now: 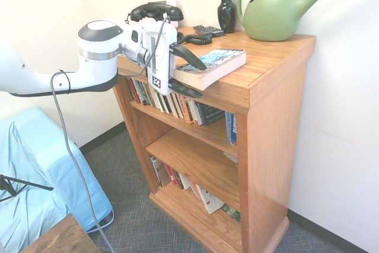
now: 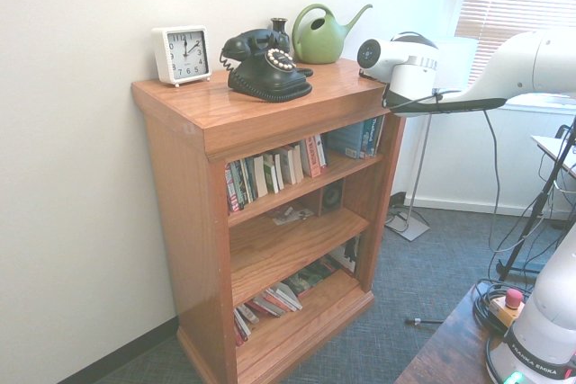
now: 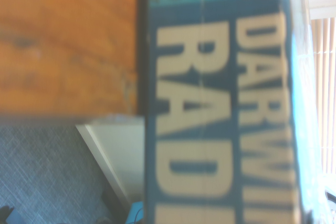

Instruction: Shelf the books

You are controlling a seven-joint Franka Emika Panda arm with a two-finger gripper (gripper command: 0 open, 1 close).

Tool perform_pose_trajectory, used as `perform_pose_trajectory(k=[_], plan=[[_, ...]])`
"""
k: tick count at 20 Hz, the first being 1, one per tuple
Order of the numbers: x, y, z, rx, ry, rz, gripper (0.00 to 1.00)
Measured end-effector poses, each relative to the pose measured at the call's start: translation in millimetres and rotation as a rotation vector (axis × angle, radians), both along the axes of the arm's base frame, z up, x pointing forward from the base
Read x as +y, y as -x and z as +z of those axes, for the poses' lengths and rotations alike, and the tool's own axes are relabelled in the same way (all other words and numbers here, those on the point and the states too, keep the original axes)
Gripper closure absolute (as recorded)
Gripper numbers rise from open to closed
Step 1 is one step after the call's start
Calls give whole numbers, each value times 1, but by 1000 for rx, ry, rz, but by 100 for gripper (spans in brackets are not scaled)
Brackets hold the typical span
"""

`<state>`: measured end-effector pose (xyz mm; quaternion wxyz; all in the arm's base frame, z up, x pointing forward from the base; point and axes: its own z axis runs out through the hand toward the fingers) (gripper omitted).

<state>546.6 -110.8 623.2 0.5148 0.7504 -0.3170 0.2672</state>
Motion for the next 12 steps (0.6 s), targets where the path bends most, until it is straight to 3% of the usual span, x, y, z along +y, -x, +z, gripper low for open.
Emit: perform_pose_trajectory(k=[1, 2, 12], plan=[[0, -4, -2, 2, 0, 1, 0], [1, -7, -3, 3, 0, 4, 100], [-2, -16, 8, -17, 1, 1, 100]])
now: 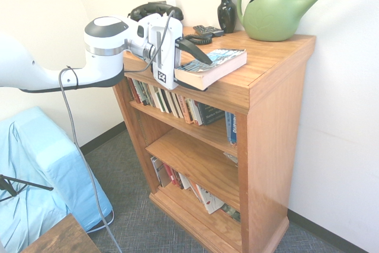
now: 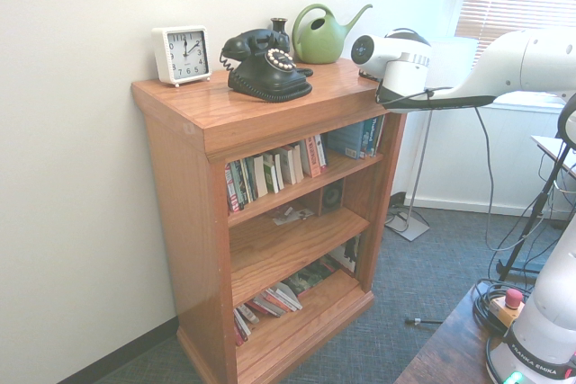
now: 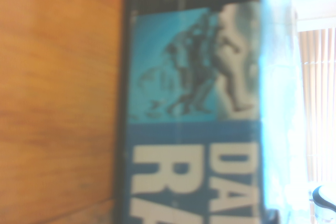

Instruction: Shelf the books

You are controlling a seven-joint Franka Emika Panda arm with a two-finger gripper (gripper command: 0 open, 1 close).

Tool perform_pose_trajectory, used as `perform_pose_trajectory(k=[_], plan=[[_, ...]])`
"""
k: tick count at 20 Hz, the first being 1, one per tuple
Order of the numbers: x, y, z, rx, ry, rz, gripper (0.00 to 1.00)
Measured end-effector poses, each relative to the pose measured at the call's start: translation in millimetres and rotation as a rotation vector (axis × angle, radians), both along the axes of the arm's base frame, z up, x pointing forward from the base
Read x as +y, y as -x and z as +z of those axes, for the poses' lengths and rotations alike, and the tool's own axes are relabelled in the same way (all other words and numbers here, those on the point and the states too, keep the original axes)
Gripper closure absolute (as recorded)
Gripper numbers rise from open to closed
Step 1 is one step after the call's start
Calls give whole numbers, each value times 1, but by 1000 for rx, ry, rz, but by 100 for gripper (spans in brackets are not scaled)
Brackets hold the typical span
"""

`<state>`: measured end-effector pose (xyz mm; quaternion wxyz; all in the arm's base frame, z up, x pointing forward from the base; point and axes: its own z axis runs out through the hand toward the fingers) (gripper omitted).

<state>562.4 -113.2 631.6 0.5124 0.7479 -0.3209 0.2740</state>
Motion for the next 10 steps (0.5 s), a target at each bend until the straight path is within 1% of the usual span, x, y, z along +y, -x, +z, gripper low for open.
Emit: perform_pose_trajectory(k=[10], plan=[[-3, -3, -6, 11, -1, -5, 100]])
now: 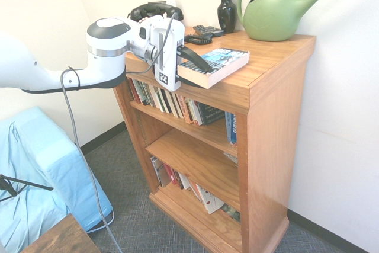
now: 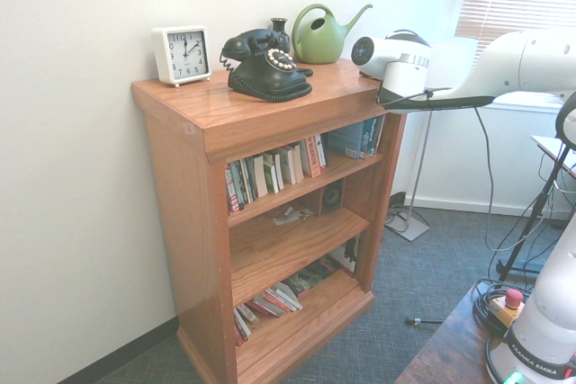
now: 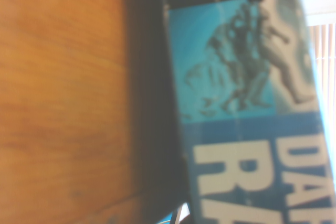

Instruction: Shelf the books

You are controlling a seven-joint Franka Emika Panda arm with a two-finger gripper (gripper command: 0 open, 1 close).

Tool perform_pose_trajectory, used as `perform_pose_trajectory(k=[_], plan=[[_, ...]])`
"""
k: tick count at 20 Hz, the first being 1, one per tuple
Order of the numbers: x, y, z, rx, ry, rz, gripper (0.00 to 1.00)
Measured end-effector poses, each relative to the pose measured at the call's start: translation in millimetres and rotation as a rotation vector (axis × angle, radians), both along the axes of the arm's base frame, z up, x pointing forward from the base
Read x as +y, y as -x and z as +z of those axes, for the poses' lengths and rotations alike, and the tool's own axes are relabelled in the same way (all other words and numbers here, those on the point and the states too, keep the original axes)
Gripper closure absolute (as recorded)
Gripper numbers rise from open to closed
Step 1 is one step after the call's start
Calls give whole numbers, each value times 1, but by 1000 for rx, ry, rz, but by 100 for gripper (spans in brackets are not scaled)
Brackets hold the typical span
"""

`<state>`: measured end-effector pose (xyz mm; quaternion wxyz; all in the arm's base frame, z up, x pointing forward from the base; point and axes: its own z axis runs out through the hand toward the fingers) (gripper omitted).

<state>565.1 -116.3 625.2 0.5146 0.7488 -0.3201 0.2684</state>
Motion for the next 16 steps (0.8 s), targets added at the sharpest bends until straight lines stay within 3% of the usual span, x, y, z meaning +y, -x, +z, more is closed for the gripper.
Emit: perform_pose_trajectory(k=[11, 16], plan=[[-10, 6, 9, -21, -13, -20, 100], [-7, 37, 43, -106, -122, -36, 100]])
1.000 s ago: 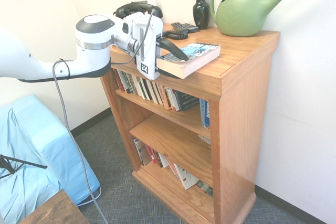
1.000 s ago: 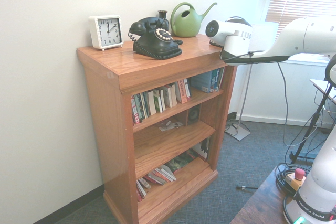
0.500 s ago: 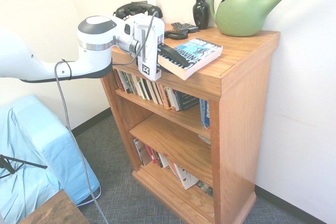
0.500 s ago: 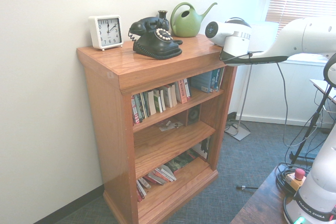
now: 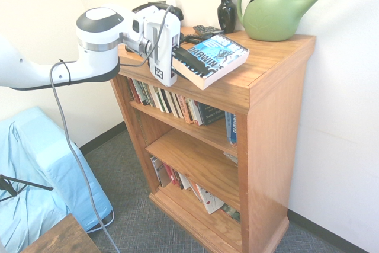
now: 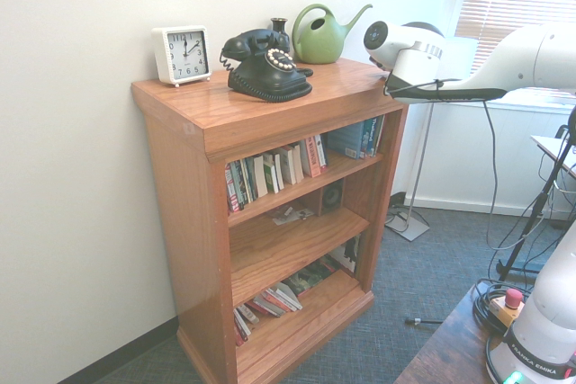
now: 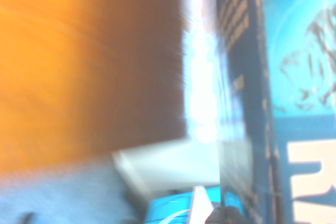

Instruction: Shelf the books

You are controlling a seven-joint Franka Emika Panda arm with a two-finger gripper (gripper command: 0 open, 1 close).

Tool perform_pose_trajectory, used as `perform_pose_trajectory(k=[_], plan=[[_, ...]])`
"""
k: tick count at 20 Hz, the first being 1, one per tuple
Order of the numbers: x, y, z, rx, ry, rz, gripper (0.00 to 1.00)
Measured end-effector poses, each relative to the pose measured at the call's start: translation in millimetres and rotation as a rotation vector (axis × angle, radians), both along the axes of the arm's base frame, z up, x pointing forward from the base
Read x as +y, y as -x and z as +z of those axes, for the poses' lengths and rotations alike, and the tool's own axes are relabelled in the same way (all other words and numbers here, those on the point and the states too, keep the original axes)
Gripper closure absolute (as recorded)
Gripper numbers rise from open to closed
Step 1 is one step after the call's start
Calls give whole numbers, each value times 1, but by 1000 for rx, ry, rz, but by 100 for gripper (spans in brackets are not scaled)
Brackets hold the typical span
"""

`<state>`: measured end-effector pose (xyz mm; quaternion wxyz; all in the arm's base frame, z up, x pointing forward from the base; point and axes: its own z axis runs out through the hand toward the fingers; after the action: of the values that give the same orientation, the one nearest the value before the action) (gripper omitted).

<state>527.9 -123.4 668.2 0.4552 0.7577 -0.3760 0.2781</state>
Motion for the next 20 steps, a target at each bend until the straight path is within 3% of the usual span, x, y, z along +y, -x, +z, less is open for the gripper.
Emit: perform_pose_trajectory(k=[5, 9, 13, 20], plan=[[41, 72, 35, -124, -170, 45, 100], [86, 125, 13, -210, -336, 106, 100], [120, 160, -41, -250, -477, 173, 100], [104, 179, -177, -229, -624, 203, 100]])
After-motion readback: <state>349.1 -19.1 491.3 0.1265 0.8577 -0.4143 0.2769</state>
